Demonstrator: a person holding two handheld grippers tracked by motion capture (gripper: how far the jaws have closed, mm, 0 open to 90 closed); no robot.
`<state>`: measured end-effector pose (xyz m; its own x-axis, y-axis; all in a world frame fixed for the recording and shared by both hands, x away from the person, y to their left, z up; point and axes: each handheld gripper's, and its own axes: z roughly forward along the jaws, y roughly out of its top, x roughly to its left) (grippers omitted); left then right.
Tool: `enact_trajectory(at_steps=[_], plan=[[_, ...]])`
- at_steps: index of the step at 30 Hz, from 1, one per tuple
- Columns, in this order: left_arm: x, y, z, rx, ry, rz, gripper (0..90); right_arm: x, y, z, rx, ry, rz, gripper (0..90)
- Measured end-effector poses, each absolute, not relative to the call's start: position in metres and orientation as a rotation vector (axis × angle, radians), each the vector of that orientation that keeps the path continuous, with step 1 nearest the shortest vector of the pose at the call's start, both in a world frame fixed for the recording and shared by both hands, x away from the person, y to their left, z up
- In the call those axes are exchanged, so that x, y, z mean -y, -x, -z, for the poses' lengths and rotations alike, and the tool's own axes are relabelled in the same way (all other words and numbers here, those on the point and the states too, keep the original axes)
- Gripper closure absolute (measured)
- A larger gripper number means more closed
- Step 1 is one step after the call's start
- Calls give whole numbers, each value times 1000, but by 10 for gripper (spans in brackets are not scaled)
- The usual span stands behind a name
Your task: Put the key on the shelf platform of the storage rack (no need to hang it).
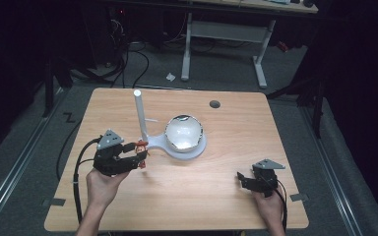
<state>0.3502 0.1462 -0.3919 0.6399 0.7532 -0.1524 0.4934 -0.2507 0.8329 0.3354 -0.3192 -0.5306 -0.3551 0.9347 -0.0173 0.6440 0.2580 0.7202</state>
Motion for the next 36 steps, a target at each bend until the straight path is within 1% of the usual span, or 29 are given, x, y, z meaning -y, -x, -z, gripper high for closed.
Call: enact_trajectory(at_steps=[23,36], plan=[[-121,-367,349,-831,-1901,-235,479,319,-335,531,-2091,-1431,-874,282],[-96,-387,331,-767,-1938,-233,479,319,-335,531,-2091,-1433,-874,283]])
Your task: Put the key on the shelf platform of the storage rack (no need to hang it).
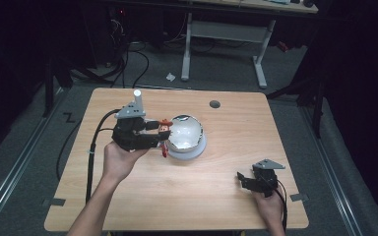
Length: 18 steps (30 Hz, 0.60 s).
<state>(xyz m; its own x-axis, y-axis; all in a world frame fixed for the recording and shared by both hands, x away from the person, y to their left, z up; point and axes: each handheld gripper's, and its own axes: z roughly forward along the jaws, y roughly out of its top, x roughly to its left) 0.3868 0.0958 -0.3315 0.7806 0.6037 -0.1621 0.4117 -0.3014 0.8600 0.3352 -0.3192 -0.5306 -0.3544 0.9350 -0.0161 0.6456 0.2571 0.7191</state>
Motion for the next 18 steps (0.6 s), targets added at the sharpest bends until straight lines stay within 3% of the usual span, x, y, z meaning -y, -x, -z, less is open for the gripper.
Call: enact_trajectory(at_steps=[18], plan=[[-69,-413,325,-740,-1932,-229,479,319,-335,531,-2092,-1432,-874,282]])
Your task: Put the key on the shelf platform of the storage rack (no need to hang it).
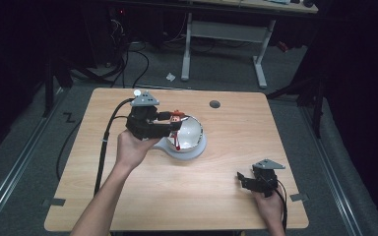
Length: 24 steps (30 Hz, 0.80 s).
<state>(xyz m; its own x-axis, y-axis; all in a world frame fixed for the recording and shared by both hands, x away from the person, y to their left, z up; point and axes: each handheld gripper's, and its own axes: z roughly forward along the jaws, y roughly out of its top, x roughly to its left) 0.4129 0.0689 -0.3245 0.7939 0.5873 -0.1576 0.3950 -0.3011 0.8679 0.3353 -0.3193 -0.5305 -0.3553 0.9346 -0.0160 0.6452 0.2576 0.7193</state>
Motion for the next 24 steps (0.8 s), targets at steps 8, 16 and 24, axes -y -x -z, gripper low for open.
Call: enact_trajectory(at_steps=[8,16,24], plan=[[-58,-426,331,-763,-1941,-254,479,319,-335,531,-2092,-1434,-874,282],[-47,-435,342,-773,-1964,-267,478,319,-335,531,-2092,-1434,-875,282],[-37,-442,352,-771,-1991,-262,477,319,-335,531,-2092,-1434,-874,282]])
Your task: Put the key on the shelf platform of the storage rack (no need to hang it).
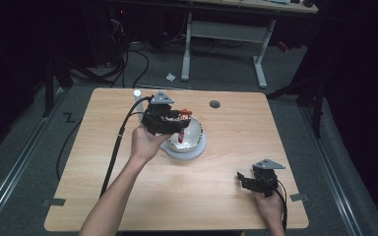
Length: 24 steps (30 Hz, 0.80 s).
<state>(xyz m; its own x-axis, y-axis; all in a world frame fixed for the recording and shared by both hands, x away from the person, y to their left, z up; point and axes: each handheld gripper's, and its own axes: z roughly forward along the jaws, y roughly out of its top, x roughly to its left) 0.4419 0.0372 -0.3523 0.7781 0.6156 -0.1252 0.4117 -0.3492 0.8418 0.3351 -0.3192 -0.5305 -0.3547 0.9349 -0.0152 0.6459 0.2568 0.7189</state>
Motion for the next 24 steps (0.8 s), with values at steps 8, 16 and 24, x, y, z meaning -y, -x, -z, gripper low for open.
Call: enact_trajectory(at_steps=[8,16,24], plan=[[-30,-448,366,-776,-2003,-237,477,319,-335,530,-2092,-1433,-874,282],[-26,-453,383,-797,-2022,-230,476,319,-335,530,-2092,-1434,-875,282],[-22,-456,397,-809,-2036,-234,475,319,-335,530,-2092,-1434,-875,281]])
